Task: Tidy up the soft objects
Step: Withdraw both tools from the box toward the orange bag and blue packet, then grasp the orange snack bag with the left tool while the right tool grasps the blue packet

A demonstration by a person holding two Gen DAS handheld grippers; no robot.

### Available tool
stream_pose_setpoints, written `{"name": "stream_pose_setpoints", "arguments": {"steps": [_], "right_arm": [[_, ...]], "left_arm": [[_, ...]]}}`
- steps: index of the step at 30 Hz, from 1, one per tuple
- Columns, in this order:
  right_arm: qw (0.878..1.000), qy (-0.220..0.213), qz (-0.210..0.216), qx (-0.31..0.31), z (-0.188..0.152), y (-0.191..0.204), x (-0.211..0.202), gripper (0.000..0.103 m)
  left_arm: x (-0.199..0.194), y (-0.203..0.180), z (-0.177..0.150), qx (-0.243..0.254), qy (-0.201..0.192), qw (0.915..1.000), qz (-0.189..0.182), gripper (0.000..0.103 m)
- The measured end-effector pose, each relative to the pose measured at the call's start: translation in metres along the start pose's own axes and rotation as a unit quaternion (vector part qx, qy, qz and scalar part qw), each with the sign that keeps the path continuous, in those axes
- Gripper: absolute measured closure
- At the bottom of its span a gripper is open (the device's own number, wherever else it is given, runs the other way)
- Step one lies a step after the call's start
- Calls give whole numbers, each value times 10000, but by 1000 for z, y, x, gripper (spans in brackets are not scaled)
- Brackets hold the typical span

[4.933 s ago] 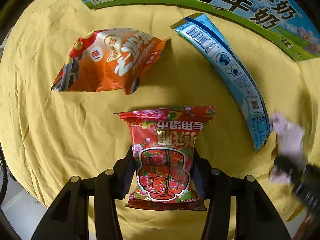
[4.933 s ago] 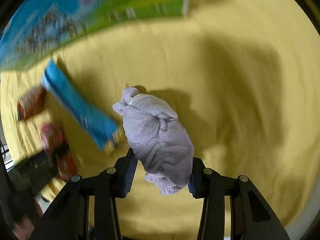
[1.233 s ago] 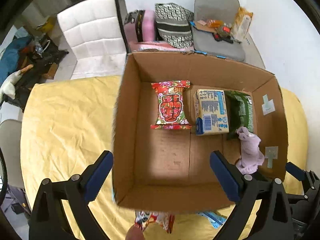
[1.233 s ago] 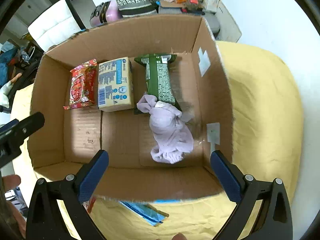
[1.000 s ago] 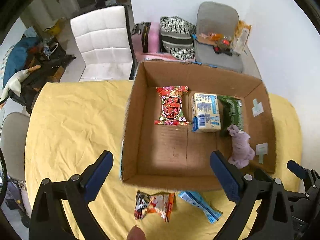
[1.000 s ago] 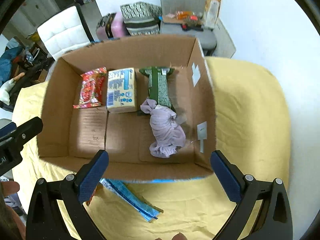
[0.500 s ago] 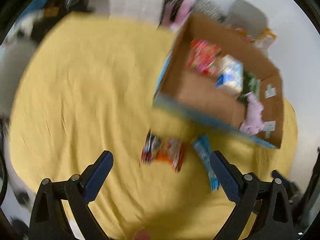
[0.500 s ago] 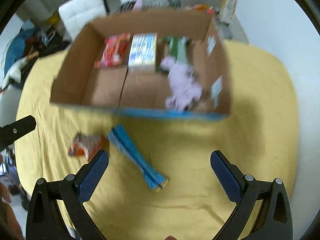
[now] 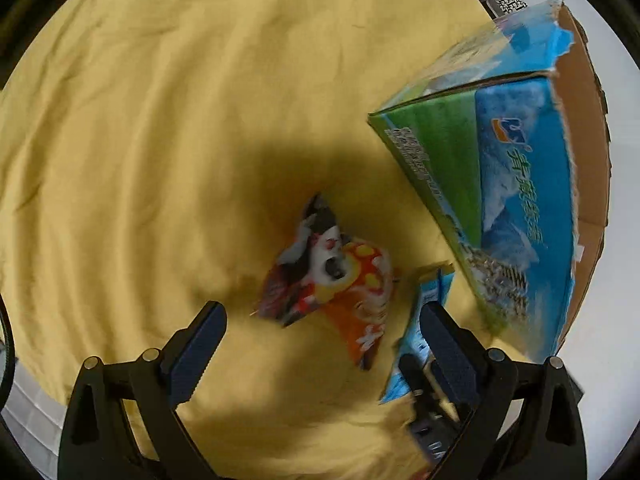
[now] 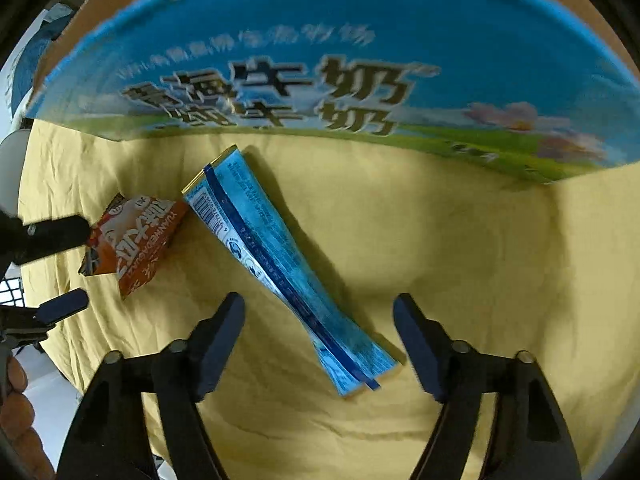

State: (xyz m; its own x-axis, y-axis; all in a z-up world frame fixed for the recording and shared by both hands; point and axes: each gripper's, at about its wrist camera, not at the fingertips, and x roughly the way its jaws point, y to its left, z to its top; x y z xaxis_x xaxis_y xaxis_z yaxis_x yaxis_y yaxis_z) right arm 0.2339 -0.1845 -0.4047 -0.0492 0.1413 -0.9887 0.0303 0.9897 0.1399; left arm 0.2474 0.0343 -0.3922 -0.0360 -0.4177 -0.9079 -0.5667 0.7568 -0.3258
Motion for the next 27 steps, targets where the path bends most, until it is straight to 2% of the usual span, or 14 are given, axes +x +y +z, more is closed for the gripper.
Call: {"name": "stream_pose_setpoints", "arguments": {"steps": [2,4,6,7,8,9,10,15,19,23,24,26,27], "right_arm": [[10000,37,20,-8,0,3,6,34],[9999,133,31,34,-1,2,13,55],[9998,191,-47,105,-5,-1,15,64],[9995,249,-76,173,-5,-3,15,73],[9991,330,-66,257,-10,-8,17,75],[9983,460,-62,366,-15,-13,18,79],[9978,530,-88,392,-20,-16,18,79],[9965,694,-68,467,-36,-25,17,79],[9962,594,-53,631,-30,-31,17,78],[9954,535,-106,784,-25,-33,16,78],[9954,529,-167,780,-25,-32,16,78],[9953,551,-277,746,-23,-28,17,78],[9953,551,-321,731,-23,-22,17,80]], "left_arm": [[7,-4,2,-2,48,10000,-32,4],[14,-8,3,30,5,10000,70,4],[20,-13,3,127,-43,9996,233,4],[23,-16,5,164,-53,9995,276,9],[25,-18,3,207,-78,9992,322,19],[28,-18,1,275,-68,9989,372,24],[31,-19,-1,359,-30,9985,413,31],[32,-22,-2,600,-133,9963,606,30],[36,-24,4,428,-108,9973,583,30],[36,-28,5,418,-279,9965,665,31],[35,-28,5,468,-321,9960,690,33],[32,-34,0,601,-379,9952,673,45],[32,-37,-4,749,-390,9936,753,45]]}}
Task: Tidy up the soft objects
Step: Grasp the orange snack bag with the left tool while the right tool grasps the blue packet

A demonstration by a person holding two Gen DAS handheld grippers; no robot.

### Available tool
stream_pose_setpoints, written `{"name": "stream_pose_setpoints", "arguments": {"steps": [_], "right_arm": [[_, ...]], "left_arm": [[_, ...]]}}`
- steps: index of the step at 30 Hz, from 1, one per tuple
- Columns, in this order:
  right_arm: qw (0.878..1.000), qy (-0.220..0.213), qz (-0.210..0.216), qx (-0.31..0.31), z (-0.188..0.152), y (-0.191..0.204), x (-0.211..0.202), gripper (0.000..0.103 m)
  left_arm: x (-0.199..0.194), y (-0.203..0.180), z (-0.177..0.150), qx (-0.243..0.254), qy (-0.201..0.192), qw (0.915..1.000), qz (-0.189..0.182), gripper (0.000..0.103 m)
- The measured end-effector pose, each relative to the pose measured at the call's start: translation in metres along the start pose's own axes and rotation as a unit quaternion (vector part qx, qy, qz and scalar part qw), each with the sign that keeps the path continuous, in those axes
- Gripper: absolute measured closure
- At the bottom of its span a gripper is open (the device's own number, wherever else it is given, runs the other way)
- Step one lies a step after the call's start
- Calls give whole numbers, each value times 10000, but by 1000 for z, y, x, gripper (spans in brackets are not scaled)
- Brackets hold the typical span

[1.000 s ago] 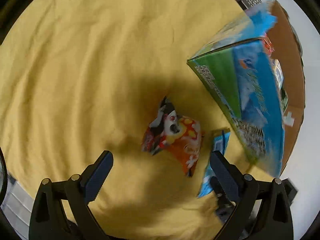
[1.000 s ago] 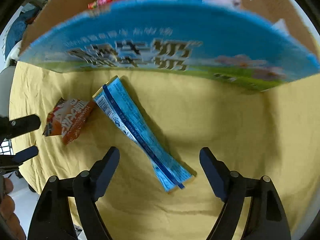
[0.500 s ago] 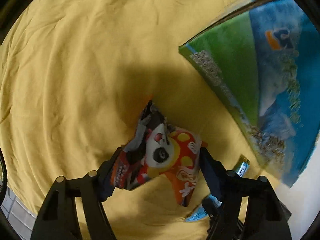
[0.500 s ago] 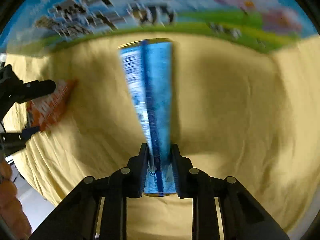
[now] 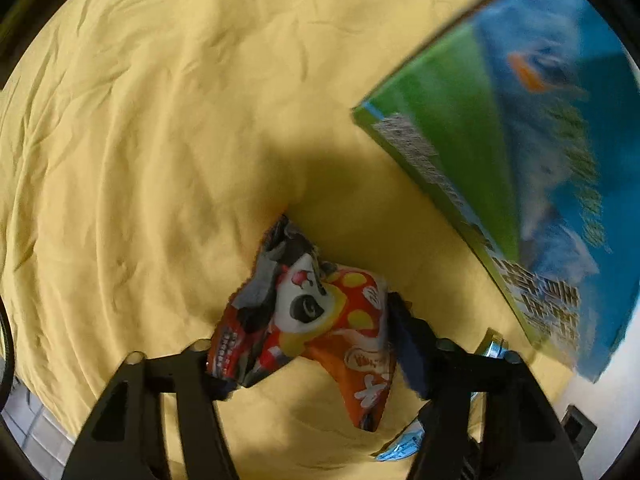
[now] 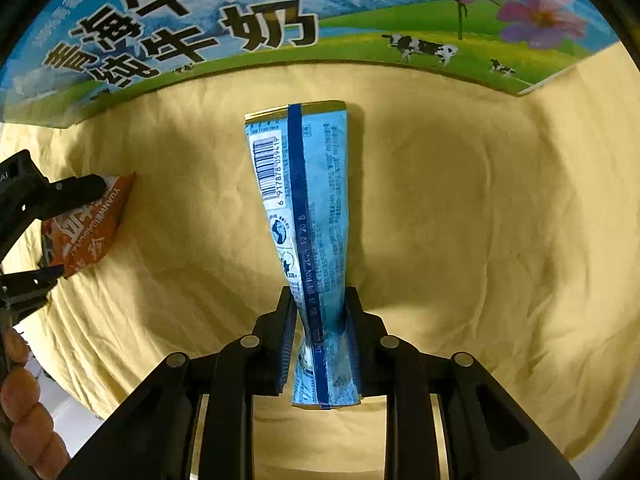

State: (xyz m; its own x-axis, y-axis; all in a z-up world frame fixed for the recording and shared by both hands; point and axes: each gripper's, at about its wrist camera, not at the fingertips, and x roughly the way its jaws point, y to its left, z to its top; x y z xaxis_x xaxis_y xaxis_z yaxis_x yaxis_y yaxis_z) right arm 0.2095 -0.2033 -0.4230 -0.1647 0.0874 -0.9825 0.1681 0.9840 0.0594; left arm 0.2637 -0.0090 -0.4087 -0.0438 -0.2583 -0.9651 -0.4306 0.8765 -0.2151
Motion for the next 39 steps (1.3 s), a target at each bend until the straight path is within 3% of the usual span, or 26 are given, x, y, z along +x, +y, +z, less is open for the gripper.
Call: {"name": "stream_pose_setpoints", "arguments": {"steps": [4,9,12,28,32,39], "right_arm": [[9996,177,-139,-177,-6,10,5,87],[9973,473,-172,-537,-17,12,8,87],[9967,472,-190,-633,-19,10,10,86],[9987,373,-282,-192,-19,10,11,83],[9978,256,-483,-372,-26,14,10,86],[9980,170,-418,-447,-32,16,5,90]], "left_arm": [[-8,-4,-12,527,-11,9983,258,47],[-9,-8,-55,1560,247,9858,564,47],[-2,-7,-70,1777,362,9813,640,47],[16,-3,-47,1304,243,9903,414,48],[21,4,-67,1387,178,9891,459,50],[11,-7,-91,1816,-52,9813,639,51]]}}
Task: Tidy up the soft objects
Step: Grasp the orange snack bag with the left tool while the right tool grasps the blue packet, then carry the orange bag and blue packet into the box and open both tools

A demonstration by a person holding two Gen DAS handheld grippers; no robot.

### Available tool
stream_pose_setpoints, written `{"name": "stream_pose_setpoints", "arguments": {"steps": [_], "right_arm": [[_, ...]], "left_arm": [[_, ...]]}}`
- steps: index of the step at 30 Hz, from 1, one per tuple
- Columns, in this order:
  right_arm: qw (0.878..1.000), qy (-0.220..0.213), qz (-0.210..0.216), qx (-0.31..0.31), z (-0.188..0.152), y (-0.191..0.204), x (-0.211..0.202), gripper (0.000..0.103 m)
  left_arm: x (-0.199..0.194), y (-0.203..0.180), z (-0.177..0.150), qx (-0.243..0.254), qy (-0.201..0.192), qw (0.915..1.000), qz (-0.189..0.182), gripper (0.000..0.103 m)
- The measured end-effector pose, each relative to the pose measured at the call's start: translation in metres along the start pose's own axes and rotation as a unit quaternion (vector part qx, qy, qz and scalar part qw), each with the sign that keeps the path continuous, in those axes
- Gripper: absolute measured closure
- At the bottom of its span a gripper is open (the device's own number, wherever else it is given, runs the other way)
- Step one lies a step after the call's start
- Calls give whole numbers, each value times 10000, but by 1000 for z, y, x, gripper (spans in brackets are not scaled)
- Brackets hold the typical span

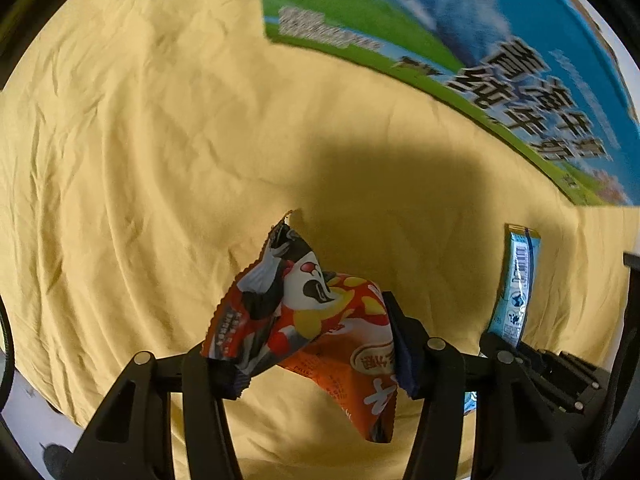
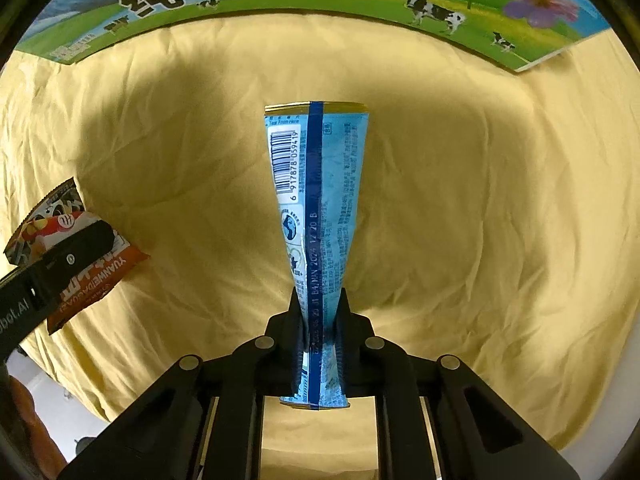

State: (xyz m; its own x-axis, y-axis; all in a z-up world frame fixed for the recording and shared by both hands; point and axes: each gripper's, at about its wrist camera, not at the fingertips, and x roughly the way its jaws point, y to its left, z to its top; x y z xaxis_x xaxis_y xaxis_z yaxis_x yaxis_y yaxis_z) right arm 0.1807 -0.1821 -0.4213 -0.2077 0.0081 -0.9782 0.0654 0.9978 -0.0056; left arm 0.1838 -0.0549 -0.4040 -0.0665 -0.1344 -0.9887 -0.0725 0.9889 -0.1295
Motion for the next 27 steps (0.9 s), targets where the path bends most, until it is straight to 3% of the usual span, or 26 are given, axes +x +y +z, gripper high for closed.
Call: {"name": "stream_pose_setpoints", "arguments": {"steps": [8,14,20,27], "right_arm": [[9989,-304,343,-32,-18,-10,-35,91],[9940,-781,769,-40,-27,-17,-99,91],[9834,-1497,1009,-173,-23,-17,-182,91],[9714,-2044,1206,17,17,-14,-255,91]], "left_arm": [[-43,-30,-18,515,-415,9977,-131,51],[-101,-45,-18,742,-820,9928,-468,51],[-169,-61,21,1019,-1252,9845,-687,51],[-210,-62,82,1016,-1525,9805,-706,51]]}}
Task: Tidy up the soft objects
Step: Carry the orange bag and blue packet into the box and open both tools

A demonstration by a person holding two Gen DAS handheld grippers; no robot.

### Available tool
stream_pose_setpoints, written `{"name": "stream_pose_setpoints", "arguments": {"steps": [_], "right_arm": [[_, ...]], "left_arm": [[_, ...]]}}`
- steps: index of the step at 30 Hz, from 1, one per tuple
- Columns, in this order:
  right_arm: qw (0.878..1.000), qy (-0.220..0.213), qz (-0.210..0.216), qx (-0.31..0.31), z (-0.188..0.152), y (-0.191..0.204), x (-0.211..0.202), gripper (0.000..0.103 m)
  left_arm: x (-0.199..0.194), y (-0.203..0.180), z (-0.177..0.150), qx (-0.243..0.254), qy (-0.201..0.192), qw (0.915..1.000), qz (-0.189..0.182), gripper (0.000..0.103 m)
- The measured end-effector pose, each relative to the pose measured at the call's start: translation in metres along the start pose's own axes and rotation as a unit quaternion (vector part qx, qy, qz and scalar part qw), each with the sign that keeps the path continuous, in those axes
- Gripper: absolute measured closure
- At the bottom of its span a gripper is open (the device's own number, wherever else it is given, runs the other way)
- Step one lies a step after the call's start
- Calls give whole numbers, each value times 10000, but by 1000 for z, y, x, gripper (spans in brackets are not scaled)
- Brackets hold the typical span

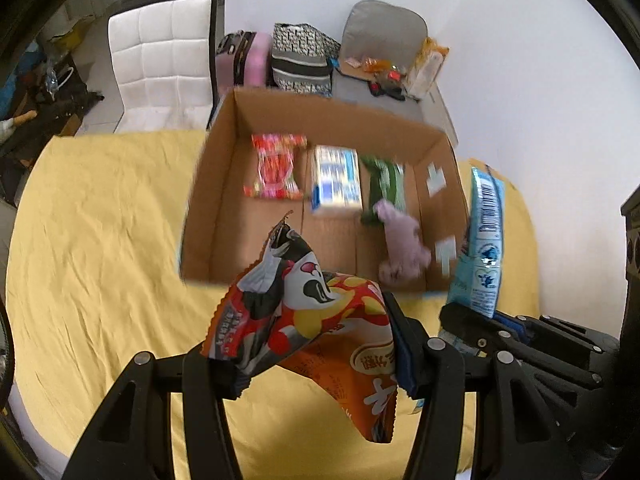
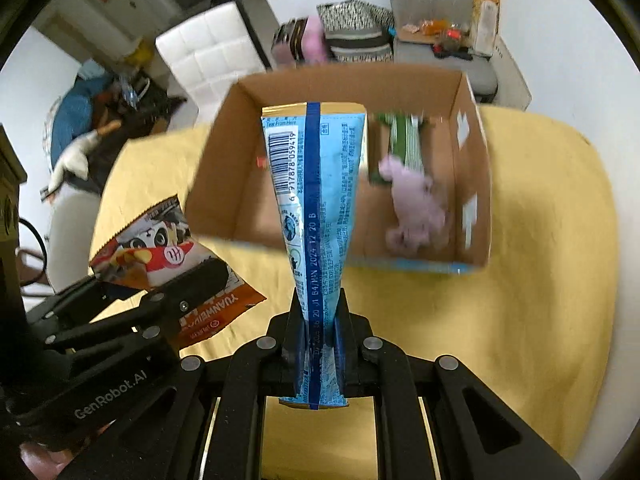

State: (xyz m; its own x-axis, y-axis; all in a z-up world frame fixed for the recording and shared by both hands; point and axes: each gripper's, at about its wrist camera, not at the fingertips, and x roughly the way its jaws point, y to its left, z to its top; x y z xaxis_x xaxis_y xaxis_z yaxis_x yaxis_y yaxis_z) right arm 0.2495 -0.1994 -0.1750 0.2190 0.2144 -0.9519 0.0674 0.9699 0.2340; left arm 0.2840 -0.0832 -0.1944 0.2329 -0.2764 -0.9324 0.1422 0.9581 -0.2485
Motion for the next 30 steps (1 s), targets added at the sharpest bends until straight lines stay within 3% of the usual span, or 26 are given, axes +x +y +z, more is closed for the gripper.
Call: {"name": "stream_pose_setpoints", "arguments": {"steps": [7,13,17,22,30], "right_arm": [[9992,-223,-162,273,60,-11,5,91],[9962,-174,-116,848,98,-31,48,91],[9930,-21,-58,1178,104,-45,93,91],[9897,153,-99,1421,105,-55,135,91],[9806,180,111,1951,92,-71,170,91]], "left_arm": [[27,20,50,-267,245,9993,-90,51],[83,46,71,-882,888,9910,-472,50],[129,62,70,-1339,1400,9792,-604,50],[164,78,63,-1726,1724,9673,-700,50],[190,90,52,-1888,1927,9606,-673,50]]}}
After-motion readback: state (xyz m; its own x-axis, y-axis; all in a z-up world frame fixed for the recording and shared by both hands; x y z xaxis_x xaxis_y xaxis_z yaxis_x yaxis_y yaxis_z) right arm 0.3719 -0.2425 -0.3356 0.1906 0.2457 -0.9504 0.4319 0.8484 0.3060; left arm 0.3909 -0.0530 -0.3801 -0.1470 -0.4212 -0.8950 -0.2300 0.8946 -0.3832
